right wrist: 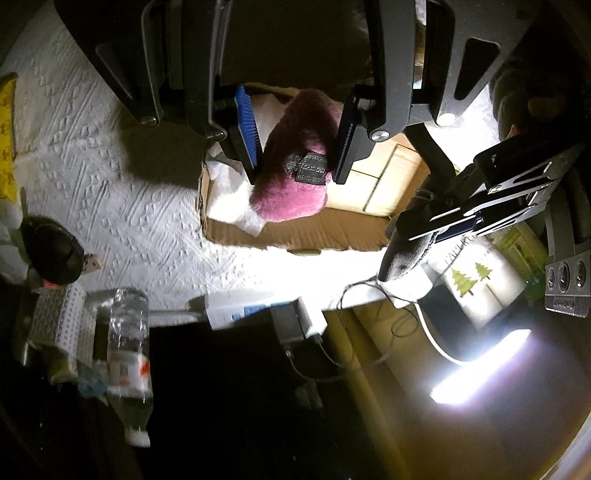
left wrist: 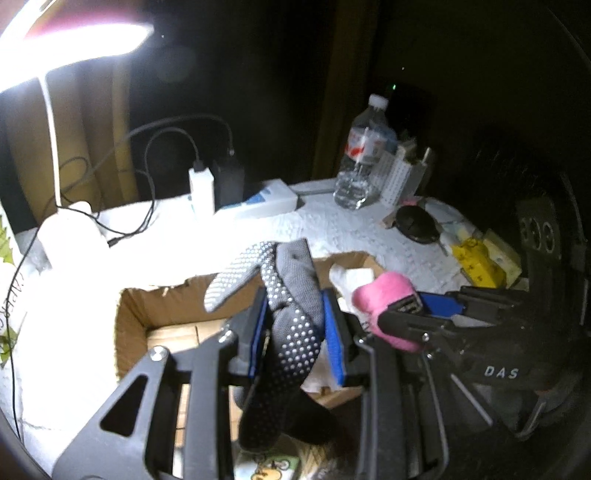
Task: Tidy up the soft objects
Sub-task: 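Lower the glove into the box and open the left tool while the right tool lowers the pink bone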
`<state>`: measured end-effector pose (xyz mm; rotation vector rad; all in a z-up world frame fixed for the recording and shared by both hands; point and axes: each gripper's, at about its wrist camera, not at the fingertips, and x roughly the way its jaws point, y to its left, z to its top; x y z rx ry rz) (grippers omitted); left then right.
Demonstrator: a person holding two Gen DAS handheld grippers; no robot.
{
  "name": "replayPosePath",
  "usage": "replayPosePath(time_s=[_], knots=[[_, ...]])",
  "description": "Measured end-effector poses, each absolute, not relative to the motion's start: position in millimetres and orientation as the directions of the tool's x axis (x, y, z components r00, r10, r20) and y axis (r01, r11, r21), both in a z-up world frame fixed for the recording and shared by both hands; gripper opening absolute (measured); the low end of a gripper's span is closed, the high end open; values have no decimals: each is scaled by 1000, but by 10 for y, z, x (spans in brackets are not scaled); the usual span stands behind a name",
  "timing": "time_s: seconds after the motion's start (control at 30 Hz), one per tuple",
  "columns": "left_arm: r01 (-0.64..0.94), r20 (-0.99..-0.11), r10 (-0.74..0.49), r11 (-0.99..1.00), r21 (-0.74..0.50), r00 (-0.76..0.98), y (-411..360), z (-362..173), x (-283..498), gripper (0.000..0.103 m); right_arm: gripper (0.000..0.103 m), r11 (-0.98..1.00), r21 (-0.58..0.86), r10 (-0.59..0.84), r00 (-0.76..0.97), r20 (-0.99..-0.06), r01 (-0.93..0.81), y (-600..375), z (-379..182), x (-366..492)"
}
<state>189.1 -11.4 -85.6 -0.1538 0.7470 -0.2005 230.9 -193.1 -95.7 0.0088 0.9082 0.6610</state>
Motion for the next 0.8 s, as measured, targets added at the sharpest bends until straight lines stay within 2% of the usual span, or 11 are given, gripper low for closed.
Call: replayPosePath(time_s=[0.7, 0.8], knots=[[72, -786, -242, 967, -245, 569, -196, -1523, 2352, 31, 40, 815, 243, 491, 404, -772, -527, -1762, -1249, 2547], [62, -797, -236, 968, -243, 556, -203, -1534, 2371, 36, 41, 817, 236, 484, 403, -777, -527, -1754, -1250, 2546]])
